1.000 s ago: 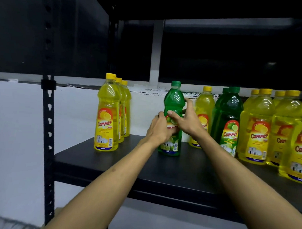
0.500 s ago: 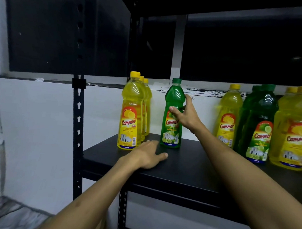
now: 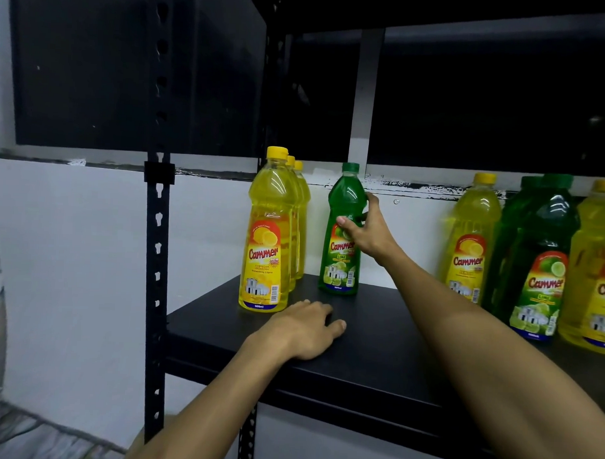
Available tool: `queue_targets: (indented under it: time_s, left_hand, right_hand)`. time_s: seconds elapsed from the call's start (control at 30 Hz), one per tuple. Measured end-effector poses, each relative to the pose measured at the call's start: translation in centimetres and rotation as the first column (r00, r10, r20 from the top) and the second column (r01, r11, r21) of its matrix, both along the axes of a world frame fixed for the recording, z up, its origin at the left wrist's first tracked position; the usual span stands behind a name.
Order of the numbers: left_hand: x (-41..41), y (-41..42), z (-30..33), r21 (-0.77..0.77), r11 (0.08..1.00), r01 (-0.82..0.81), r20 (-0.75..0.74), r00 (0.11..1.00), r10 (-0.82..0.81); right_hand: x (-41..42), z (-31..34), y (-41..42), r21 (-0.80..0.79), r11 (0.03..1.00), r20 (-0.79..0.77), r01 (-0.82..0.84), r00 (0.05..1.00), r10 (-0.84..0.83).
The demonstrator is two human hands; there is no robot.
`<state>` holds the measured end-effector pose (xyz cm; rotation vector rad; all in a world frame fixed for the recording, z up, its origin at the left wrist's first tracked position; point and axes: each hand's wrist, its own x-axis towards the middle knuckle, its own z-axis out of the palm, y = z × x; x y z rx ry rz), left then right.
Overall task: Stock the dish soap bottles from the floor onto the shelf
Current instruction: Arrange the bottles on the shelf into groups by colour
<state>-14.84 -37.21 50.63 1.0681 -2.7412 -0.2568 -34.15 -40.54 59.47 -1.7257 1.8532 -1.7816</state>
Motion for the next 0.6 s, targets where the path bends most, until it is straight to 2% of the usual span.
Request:
queue_targets:
  time_s: [0.6]
  left_hand:
    - [0.2, 0.1, 0.1, 0.026, 1.0, 0.003, -0.032, 0.999, -0.002]
  right_hand:
    - [-2.3, 0.2, -2.3, 0.008, 1.0, 0.062, -0.007, 0.998, 0.007]
